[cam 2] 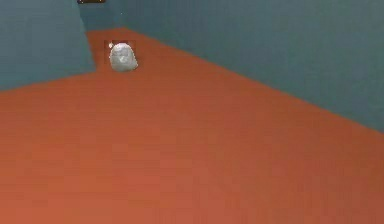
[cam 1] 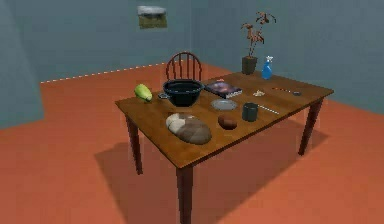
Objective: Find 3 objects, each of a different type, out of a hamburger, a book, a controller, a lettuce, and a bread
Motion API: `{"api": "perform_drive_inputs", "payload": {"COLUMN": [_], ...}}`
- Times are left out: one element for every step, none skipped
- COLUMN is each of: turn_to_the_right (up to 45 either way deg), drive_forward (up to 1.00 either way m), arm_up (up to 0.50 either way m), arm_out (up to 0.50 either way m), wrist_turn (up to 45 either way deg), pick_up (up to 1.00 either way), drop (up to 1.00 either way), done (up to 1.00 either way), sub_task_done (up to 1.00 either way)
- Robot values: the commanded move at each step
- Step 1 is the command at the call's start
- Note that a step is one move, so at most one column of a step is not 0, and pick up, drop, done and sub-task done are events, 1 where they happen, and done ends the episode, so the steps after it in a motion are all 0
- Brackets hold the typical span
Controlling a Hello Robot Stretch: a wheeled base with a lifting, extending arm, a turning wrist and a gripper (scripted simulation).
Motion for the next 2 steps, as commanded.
{"api": "perform_drive_inputs", "payload": {"turn_to_the_right": [15.0,0.0], "drive_forward": [0.00,0.10], "arm_up": [0.00,0.00], "arm_out": [0.00,0.00], "wrist_turn": [0.0,0.0], "pick_up": [0.00,0.00], "drop": [0.00,0.00], "done": [0.00,0.00], "sub_task_done": [0.00,0.00]}}
